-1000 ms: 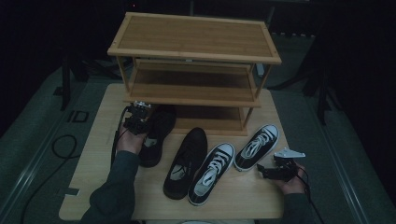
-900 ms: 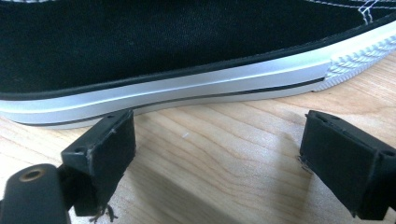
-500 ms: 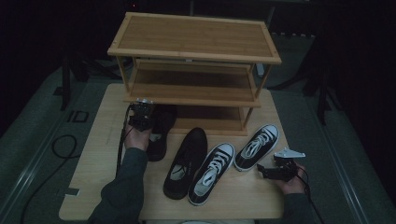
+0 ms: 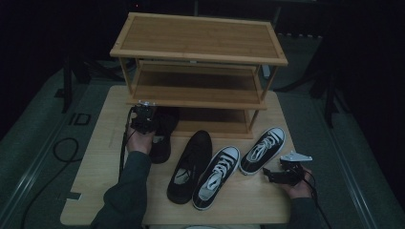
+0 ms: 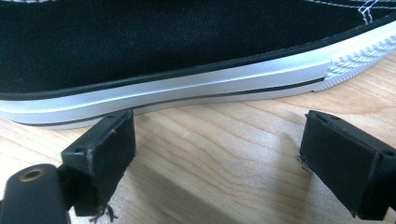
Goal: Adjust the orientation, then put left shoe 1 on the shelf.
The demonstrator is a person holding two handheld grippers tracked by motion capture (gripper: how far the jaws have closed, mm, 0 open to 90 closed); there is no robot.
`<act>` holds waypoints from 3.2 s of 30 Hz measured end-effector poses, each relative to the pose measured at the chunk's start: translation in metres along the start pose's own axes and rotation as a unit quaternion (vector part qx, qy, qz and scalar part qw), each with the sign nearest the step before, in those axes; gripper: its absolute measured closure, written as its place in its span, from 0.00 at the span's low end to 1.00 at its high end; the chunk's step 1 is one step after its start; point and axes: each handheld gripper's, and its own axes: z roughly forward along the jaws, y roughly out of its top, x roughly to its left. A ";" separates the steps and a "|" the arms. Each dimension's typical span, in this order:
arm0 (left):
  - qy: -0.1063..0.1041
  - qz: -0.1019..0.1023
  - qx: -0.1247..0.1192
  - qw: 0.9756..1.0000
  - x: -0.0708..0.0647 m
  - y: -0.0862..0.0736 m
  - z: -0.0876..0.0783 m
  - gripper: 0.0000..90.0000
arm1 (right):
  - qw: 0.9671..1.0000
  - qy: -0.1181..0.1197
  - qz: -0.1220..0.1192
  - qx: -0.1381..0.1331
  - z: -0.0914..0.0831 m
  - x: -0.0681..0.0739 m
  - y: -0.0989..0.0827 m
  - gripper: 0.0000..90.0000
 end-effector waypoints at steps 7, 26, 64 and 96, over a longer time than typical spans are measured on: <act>-0.006 0.012 -0.011 1.000 0.001 -0.004 -0.010 0.66 | 1.000 0.000 0.000 0.000 0.000 0.000 0.000 0.11; -0.073 0.067 -0.054 0.994 0.004 -0.029 -0.073 0.77 | 1.000 0.000 0.000 0.000 0.000 0.000 0.000 0.11; -0.092 0.091 0.012 0.992 -0.001 -0.102 -0.070 1.00 | 1.000 0.000 0.000 0.001 0.000 0.000 0.000 0.11; -0.084 0.120 0.055 0.988 -0.020 -0.107 -0.040 1.00 | 1.000 0.000 0.000 0.001 0.000 0.000 0.000 0.11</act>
